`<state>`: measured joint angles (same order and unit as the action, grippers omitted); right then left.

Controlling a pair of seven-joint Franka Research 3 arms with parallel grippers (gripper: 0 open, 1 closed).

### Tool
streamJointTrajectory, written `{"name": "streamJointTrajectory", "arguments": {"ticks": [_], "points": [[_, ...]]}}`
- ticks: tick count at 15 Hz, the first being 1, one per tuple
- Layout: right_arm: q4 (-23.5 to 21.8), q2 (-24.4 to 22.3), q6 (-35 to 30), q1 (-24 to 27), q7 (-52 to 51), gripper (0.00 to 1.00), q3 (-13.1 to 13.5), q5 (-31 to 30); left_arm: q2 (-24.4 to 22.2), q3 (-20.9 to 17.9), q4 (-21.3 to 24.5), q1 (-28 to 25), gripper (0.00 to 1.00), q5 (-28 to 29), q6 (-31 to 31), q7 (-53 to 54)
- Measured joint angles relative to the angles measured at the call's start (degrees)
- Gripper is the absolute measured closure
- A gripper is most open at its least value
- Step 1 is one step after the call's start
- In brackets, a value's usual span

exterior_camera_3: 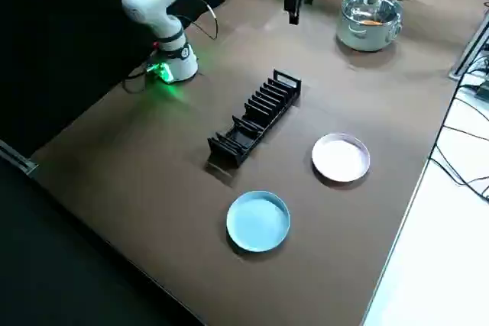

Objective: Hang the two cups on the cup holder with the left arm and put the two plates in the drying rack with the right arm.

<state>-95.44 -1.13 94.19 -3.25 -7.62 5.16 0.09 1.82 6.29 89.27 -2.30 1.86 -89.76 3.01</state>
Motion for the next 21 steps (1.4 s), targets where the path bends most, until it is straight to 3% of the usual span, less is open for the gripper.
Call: {"name": "streamJointTrajectory", "arguments": {"ticks": [11, 13, 17, 21], "points": [[-1.22, -0.1, -1.76, -0.14, 0.44, 0.0, -0.25, 0.0, 0.95, -0.1, 2.23, -1.75, 0.0, 0.11, 0.17, 0.04], [-1.23, -0.1, -1.78, -0.27, 0.44, 0.0, -0.41, 0.0, 1.06, -0.06, 5.54, -4.23, 0.0, 0.1, -0.49, 0.08], [-1.22, -0.11, -1.54, -1.26, 0.45, 0.0, -0.59, 0.0, 1.05, -0.1, 14.83, -7.83, 0.0, 0.04, -9.05, 1.69], [-1.4, 0.5, -0.89, -2.34, 0.73, 0.0, -0.73, 0.04, -0.75, -0.11, 27.33, -12.68, 0.0, 0.09, -23.79, 7.32]]}}
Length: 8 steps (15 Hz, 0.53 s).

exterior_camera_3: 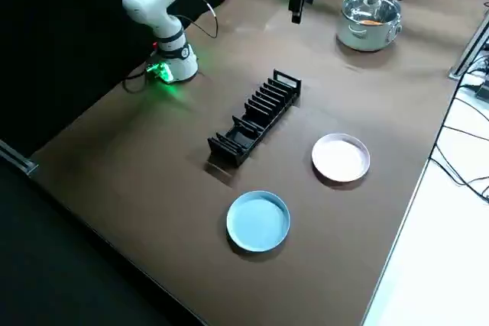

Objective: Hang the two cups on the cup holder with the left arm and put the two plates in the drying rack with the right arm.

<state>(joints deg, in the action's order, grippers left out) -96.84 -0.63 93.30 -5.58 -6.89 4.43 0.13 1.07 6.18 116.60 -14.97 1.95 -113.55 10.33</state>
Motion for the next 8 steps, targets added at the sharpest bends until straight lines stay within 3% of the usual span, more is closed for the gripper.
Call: {"name": "streamJointTrajectory", "arguments": {"ticks": [1, 6, 8], "points": [[-0.17, 1.98, 0.8, 0.09, 0.05, 0.0, 0.13, 0.0, -1.01, -0.01, 6.03, -3.32, 0.0, 0.0, -5.21, 4.07], [-0.31, 9.51, 5.39, 0.26, 0.1, 0.0, 0.45, -0.02, -3.47, -0.09, 24.21, -7.95, 0.0, 0.0, -23.87, 10.21], [-0.02, 12.73, 7.65, 0.4, 0.1, 0.0, 0.64, -0.03, -3.53, -0.07, 29.55, -9.64, 0.0, 0.0, -30.44, 11.75]]}}
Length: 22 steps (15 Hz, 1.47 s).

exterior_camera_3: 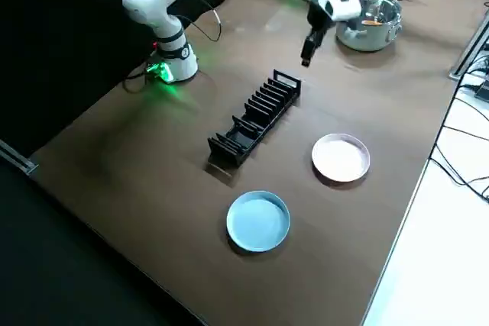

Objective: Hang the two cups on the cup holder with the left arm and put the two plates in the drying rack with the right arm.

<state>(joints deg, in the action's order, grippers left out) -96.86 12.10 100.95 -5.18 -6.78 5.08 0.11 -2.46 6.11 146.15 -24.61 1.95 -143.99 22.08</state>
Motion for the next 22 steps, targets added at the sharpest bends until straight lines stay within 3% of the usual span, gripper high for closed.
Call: {"name": "streamJointTrajectory", "arguments": {"ticks": [6, 7, 9, 11, 12, 17, 18, 22], "points": [[4.05, 9.14, 7.44, 1.63, 0.31, 0.03, 0.57, 0.0, 0.81, -0.01, 3.26, -2.21, 0.0, 0.0, -2.89, 1.9], [4.24, 10.56, 9.66, 2.07, 0.87, 0.07, 0.59, 0.01, 1.23, -0.01, 3.42, -2.4, 0.0, 0.0, -2.89, 1.92], [4.34, 13.65, 15.03, 3.02, 1.48, 0.23, 0.6, 0.01, 2.24, -0.02, 3.59, -2.7, 0.0, 0.0, -2.89, 1.93], [4.42, 16.98, 22.06, 3.97, 2.25, 0.29, 0.64, 0.03, 3.39, -0.03, 3.65, -3.26, 0.0, 0.15, -3.6, 2.04], [4.53, 18.48, 25.58, 4.48, 3.47, 0.39, 0.65, 0.03, 4.05, -0.03, 3.69, -3.57, 0.0, 0.47, -4.46, 2.15], [7.1, 24.87, 32.45, 7.11, 10.8, 0.4, 0.81, 0.02, 7.24, -0.04, 3.88, -5.24, 0.0, 2.22, -7.49, 2.22], [8.61, 26.9, 33.01, 9.4, 10.54, 0.41, 1.12, -0.4, 7.74, -0.04, 3.98, -5.73, 0.0, 2.45, -7.53, 2.23], [11.77, 27.79, 33.15, 16.99, 1.14, 0.42, 1.48, -3.73, 7.89, -0.04, 4.78, -5.92, 0.0, 2.48, -7.53, 2.3]]}}
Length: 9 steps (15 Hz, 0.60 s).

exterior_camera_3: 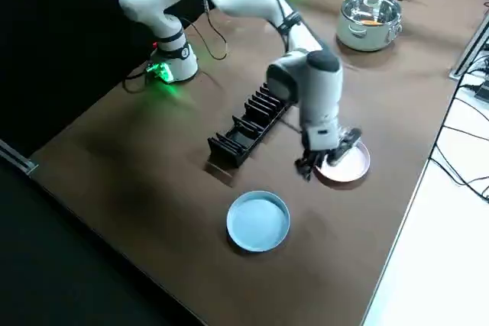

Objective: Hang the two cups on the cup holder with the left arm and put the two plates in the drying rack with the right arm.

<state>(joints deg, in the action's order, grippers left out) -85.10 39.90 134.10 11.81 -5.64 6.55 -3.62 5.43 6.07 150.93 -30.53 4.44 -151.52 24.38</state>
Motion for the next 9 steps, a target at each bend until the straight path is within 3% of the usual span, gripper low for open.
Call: {"name": "streamJointTrajectory", "arguments": {"ticks": [4, 9], "points": [[2.05, 1.97, 2.93, 8.7, -11.62, 0.41, 0.05, -0.23, 0.0, -0.1, 0.81, -0.12, 0.0, 0.0, 0.0, 0.01], [2.45, 6.84, 8.09, 15.6, -13.16, 0.41, -0.08, -0.16, 0.02, -0.15, 1.14, -2.56, 0.0, 2.85, 0.0, 0.14]]}}
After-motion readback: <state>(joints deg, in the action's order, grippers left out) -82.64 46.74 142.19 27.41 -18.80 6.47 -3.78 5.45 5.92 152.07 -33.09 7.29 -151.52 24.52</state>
